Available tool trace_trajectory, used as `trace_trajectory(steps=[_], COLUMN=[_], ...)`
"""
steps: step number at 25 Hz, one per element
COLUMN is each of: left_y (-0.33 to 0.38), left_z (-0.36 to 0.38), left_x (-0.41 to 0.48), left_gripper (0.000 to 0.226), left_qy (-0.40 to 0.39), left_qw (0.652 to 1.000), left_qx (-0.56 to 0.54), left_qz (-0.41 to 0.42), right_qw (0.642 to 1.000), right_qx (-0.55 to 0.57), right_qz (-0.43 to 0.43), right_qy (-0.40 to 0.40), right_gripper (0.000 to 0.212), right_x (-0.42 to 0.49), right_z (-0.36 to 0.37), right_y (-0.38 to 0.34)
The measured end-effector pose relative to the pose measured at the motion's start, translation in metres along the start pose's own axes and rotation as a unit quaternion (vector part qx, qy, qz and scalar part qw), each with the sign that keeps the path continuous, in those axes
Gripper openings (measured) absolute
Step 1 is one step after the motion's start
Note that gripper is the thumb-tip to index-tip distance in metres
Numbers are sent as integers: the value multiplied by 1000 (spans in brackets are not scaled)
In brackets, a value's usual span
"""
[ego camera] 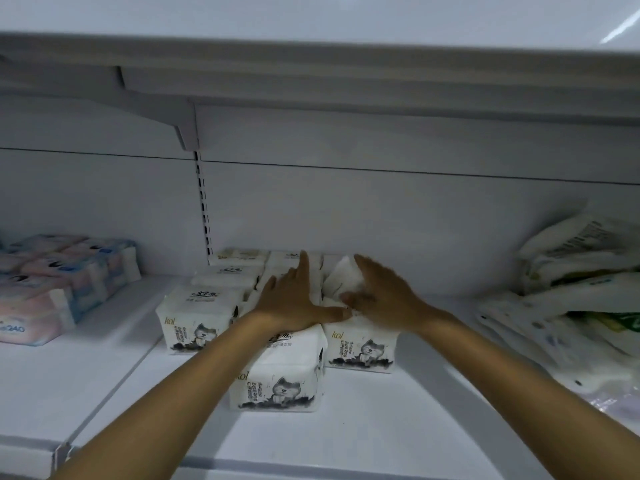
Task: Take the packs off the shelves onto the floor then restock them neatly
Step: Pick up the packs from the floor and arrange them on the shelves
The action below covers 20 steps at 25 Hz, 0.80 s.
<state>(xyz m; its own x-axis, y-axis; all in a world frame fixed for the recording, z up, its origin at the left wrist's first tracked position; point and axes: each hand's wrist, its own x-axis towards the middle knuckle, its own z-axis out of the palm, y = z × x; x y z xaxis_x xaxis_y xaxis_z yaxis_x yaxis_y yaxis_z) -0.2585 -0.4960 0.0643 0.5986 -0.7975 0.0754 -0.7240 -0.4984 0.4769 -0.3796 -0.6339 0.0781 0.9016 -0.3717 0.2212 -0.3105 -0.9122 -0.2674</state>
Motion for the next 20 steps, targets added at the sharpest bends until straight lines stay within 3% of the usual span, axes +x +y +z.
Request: trace_trajectory(steps=[4,6,8,10,12,14,16,18,20], left_y=[0,-1,-12,-32,-55,-72,-89,-104,-114], left_z=[-1,-14,-41,-70,-88,-95,-91,-77,-59], left_x=[7,6,10,11,14,11,6,2,0], left_gripper=[121,111,87,57,36,26,30,39,53], left_qy=[-21,-42,8,87,131,138,120,54,-27], left_qw=[999,990,944,925,916,946,984,996,984], left_qx=[39,-130,-327,-366,-379,-292,-129,11,152], left_qz=[-8,-28,-44,-42,-31,-11,25,72,87], right_qw=[996,994,999,998,982,972,983,999,991], right_qx=[-74,-67,2,-6,-109,-130,-88,10,116], right_qz=[-16,-15,-2,-2,-19,-7,9,16,28], right_qy=[-48,-85,-54,-65,-151,-196,-158,-37,64], right_gripper=[58,56,55,56,63,72,58,44,32], right_x=[2,6,14,19,19,13,18,31,49], right_z=[9,-1,-9,-10,2,10,6,0,-3], right_y=[1,-4,-9,-21,-35,-43,-45,-42,-42])
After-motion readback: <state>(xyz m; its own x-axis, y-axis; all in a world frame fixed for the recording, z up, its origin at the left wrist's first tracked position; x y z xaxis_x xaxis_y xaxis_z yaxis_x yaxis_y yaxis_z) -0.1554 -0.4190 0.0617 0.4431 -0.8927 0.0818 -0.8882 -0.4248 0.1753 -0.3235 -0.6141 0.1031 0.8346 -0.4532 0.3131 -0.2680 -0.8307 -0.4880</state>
